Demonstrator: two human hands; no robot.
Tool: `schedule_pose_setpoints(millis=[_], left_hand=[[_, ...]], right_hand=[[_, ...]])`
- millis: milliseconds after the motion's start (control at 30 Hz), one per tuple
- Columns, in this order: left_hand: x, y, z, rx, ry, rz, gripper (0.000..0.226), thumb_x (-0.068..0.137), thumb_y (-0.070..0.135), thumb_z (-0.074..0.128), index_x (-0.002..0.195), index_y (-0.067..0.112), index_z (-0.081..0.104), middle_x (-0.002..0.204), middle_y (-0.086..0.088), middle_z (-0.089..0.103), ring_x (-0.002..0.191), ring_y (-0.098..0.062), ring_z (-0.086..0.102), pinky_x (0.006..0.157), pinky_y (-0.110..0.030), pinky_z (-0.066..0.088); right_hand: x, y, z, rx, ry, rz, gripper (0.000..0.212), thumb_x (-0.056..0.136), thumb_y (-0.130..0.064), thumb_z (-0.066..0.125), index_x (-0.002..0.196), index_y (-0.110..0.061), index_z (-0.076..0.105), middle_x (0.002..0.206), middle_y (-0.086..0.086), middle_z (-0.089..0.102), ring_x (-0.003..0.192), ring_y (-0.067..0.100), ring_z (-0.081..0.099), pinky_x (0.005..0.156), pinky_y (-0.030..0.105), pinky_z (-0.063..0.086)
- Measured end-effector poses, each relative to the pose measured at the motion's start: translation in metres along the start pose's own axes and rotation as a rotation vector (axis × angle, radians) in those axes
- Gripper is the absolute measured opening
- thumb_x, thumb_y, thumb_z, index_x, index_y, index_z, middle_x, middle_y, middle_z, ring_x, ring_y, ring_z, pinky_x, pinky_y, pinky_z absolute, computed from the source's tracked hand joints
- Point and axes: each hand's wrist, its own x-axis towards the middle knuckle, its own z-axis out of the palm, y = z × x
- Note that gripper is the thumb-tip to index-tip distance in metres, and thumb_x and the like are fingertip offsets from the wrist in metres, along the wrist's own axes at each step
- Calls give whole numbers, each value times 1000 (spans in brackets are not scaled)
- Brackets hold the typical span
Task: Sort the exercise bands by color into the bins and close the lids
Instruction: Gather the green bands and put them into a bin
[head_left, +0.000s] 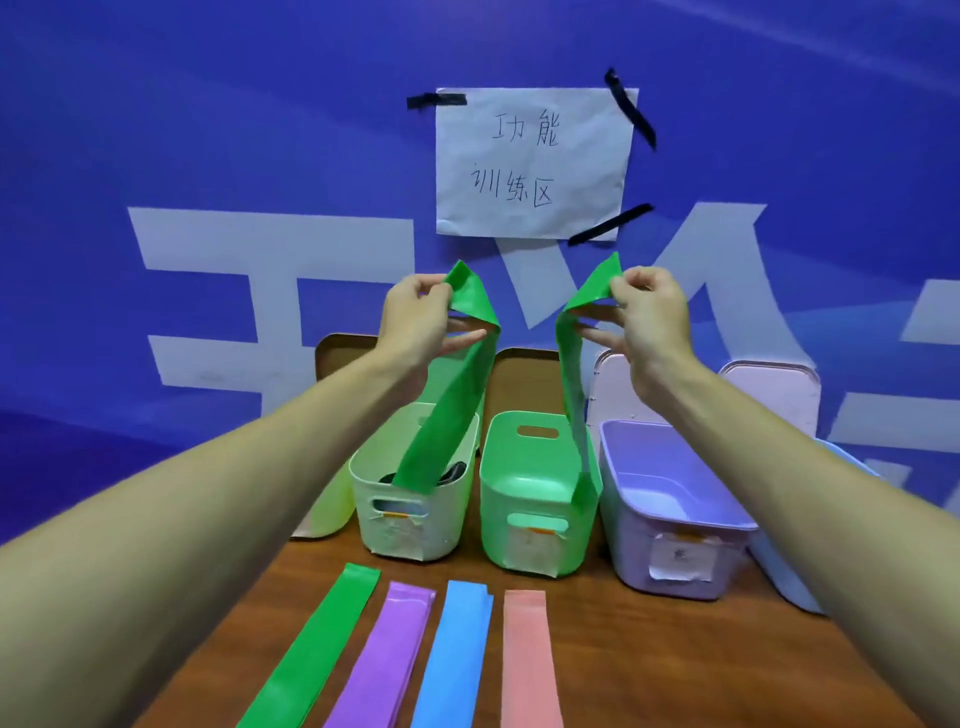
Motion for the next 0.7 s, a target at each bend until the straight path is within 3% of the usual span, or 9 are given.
schedule_pose_setpoints(millis=[200, 333, 467, 567, 633, 700], left_hand=[[39, 1, 40, -26, -111, 21, 15, 96, 2, 38, 105, 7, 49, 91, -10, 63, 76, -25, 69, 70, -31, 60], [52, -30, 47, 36, -110, -44, 13, 95, 0, 40, 100, 10, 47, 91, -11, 65, 79, -25, 67, 68, -27, 60], [45, -89, 28, 362, -260, -196, 16, 94, 3, 45, 109, 9, 50, 101, -16, 64, 83, -23, 65, 80, -30, 53], [30, -114, 3, 748, -444, -165, 28, 96, 16, 50, 123, 9, 56, 113, -9, 65, 104, -20, 61, 96, -35, 48], [20, -116, -11, 825, -462, -100, 26, 96, 15, 50, 119, 12, 63, 112, -1, 65, 105, -15, 61, 95, -31, 48], [10, -116, -28, 816, -423, -54, 23, 94, 10, 51, 107, 14, 69, 104, -1, 68, 96, -15, 64, 85, -29, 49]], right_hand=[[46, 12, 3, -81, -37, -82, 16, 93, -8, 48, 83, -20, 48, 89, 5, 57, 90, 30, 69, 73, 38, 60], [61, 49, 0, -138, -36, -8, 16, 94, -10, 49, 83, -21, 48, 99, 9, 60, 88, 25, 70, 76, 36, 60], [45, 103, -15, -363, -169, 210, 14, 90, -8, 55, 83, -20, 52, 98, 9, 59, 83, 18, 63, 77, 33, 59], [24, 123, -23, -552, -289, 296, 14, 90, -4, 55, 81, -15, 58, 89, 6, 60, 82, 20, 64, 77, 36, 58], [14, 127, -24, -632, -338, 300, 19, 90, -3, 53, 77, -15, 59, 84, 3, 60, 83, 22, 65, 77, 37, 58], [2, 127, -18, -662, -391, 286, 15, 90, -3, 53, 81, -13, 59, 82, 2, 62, 83, 24, 67, 76, 38, 59]])
